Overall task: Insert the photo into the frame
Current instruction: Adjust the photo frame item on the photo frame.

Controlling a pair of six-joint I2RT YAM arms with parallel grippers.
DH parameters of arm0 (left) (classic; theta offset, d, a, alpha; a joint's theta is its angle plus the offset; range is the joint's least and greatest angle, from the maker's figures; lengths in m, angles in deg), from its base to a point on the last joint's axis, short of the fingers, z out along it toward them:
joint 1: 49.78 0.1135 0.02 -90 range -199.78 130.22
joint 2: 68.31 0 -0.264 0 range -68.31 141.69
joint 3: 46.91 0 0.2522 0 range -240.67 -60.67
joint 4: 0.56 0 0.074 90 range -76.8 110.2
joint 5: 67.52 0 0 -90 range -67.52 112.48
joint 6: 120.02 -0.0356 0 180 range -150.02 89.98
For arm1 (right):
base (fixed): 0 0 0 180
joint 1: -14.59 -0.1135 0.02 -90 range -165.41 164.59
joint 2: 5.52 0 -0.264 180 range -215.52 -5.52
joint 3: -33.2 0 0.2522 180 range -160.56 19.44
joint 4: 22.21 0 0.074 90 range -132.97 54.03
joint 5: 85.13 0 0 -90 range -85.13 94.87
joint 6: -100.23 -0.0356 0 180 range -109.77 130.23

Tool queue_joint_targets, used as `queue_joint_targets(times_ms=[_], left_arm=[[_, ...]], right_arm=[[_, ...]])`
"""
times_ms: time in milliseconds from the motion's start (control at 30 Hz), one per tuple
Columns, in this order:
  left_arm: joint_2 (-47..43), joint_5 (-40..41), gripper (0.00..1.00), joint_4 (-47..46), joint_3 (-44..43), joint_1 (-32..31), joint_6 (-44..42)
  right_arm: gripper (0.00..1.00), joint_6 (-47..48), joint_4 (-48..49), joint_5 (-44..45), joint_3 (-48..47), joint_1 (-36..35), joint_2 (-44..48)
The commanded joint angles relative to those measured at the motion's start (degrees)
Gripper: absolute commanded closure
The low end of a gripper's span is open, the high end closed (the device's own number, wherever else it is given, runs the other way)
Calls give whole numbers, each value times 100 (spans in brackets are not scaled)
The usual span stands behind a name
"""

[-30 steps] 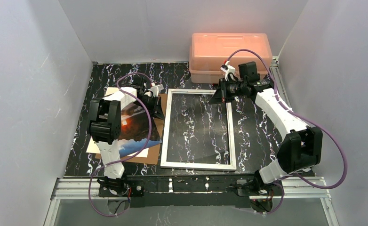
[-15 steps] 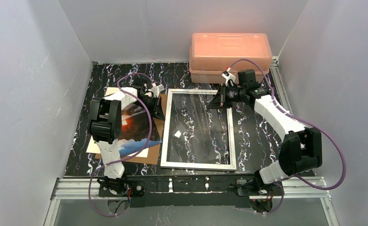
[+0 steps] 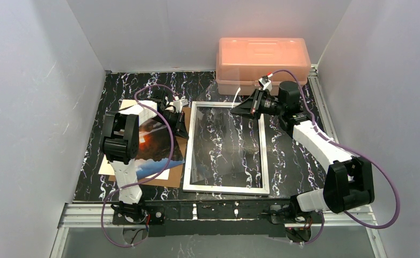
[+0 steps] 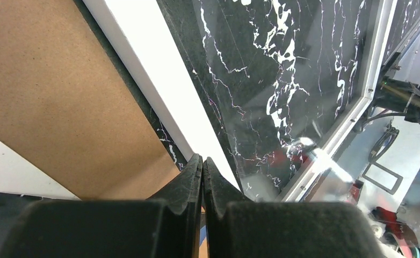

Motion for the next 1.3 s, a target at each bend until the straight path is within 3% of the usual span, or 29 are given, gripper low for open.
queue_joint_targets(times_ms=[0, 467, 700, 1033, 1267], left_arm=[[-35, -179, 100, 97, 63, -44, -63], [-51, -221, 100, 11, 67, -44, 33], [-230, -473, 100, -50, -140, -44, 430], [-559, -477, 100, 3, -212, -198, 508], [-566, -313, 100, 67, -397, -496, 509]], right_arm=[[99, -735, 951, -215, -101, -24, 52], [99, -1223, 1365, 54, 231, -103, 207], [99, -2272, 2474, 252, 685, -164, 312], [99, -2700, 2661, 526, 826, -253, 522], [99, -2602, 2275, 644, 1045, -263, 799]])
